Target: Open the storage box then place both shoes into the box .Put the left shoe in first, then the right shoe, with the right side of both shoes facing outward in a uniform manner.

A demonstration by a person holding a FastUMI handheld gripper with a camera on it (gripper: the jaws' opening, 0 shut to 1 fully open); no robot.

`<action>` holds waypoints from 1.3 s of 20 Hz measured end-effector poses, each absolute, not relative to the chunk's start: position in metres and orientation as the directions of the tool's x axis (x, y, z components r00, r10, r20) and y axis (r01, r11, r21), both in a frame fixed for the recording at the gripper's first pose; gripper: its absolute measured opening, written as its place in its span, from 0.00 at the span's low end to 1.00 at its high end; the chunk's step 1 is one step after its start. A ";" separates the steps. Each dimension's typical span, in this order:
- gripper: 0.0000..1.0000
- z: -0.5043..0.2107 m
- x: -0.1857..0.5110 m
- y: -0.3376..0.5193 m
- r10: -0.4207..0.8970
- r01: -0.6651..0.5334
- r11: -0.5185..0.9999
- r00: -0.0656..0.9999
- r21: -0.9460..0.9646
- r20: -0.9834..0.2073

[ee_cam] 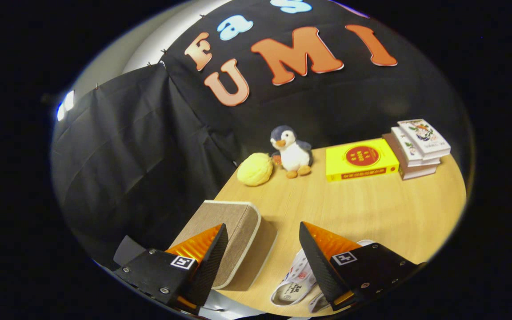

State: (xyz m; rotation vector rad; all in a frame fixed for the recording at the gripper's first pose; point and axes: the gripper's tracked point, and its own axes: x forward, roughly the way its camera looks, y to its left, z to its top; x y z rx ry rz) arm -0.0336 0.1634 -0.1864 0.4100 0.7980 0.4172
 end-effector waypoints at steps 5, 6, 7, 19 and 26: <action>0.96 -0.222 -0.050 0.205 0.613 -0.151 0.767 0.458 0.624 -0.644; 0.96 -0.228 -0.057 0.209 0.629 -0.138 0.755 0.431 0.641 -0.647; 0.96 -0.233 -0.060 0.214 0.644 -0.130 0.743 0.408 0.657 -0.647; 0.96 -0.267 -0.080 0.285 0.805 0.035 0.538 0.276 0.843 -0.525; 0.73 -0.239 -0.091 0.275 0.834 0.135 0.455 0.282 0.880 -0.474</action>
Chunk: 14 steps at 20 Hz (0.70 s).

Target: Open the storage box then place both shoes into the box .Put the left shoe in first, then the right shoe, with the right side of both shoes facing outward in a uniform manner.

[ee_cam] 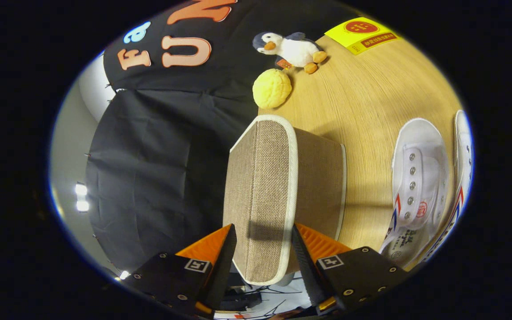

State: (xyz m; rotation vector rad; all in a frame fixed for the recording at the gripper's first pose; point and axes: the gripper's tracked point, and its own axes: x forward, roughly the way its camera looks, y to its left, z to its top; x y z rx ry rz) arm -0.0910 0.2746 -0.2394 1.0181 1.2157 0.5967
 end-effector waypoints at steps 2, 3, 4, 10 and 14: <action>0.66 -0.235 -0.091 0.273 0.833 0.117 0.454 0.296 0.884 -0.467; 0.61 -0.230 -0.088 0.274 0.836 0.118 0.438 0.310 0.891 -0.452; 0.55 -0.227 -0.085 0.278 0.837 0.117 0.430 0.321 0.895 -0.444; 0.44 -0.256 -0.096 0.296 0.812 0.113 0.506 0.273 0.855 -0.516; 0.28 -0.249 -0.098 0.309 0.829 0.151 0.474 0.256 0.868 -0.497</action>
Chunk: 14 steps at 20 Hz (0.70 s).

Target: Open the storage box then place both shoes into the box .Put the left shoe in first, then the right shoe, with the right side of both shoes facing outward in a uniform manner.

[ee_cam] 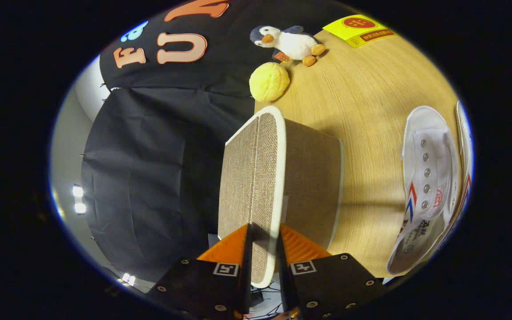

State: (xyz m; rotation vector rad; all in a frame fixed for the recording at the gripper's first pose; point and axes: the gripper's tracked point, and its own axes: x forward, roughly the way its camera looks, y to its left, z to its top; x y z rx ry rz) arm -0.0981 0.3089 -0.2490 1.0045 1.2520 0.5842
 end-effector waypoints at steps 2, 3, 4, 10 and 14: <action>0.18 -0.238 -0.095 0.311 0.838 0.158 0.445 0.272 0.881 -0.472; 0.13 -0.234 -0.092 0.312 0.840 0.160 0.436 0.279 0.885 -0.465; 0.10 -0.229 -0.088 0.313 0.841 0.161 0.431 0.286 0.888 -0.460; 0.02 -0.188 -0.072 0.326 0.866 0.110 0.380 0.306 0.918 -0.395; 0.03 -0.163 -0.054 0.327 0.858 0.062 0.374 0.356 0.925 -0.370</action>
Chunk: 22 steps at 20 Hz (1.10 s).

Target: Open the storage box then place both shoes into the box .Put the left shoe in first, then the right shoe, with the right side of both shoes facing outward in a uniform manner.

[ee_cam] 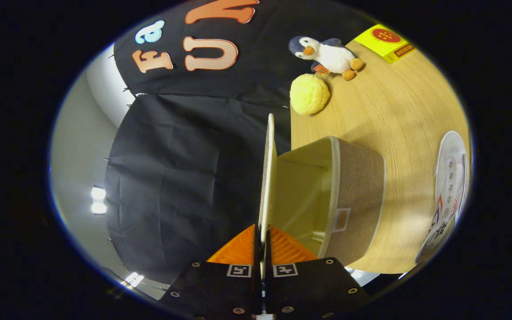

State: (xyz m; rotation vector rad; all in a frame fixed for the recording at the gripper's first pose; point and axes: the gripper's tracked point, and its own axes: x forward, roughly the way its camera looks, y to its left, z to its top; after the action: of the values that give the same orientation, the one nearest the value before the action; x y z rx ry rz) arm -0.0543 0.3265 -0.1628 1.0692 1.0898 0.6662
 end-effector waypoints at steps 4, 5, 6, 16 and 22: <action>0.03 -0.152 -0.040 0.319 0.838 -0.004 0.413 0.392 0.911 -0.379; 0.03 -0.151 -0.035 0.314 0.830 0.014 0.410 0.409 0.912 -0.380; 0.03 -0.152 -0.032 0.307 0.814 0.020 0.424 0.429 0.905 -0.391; 0.03 -0.082 -0.022 0.346 0.837 -0.099 0.402 0.442 0.910 -0.322; 0.03 -0.076 -0.019 0.415 0.851 -0.127 0.434 0.384 0.892 -0.359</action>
State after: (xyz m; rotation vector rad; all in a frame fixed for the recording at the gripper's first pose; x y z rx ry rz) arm -0.0190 0.4150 -0.0759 0.9071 0.9722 0.7458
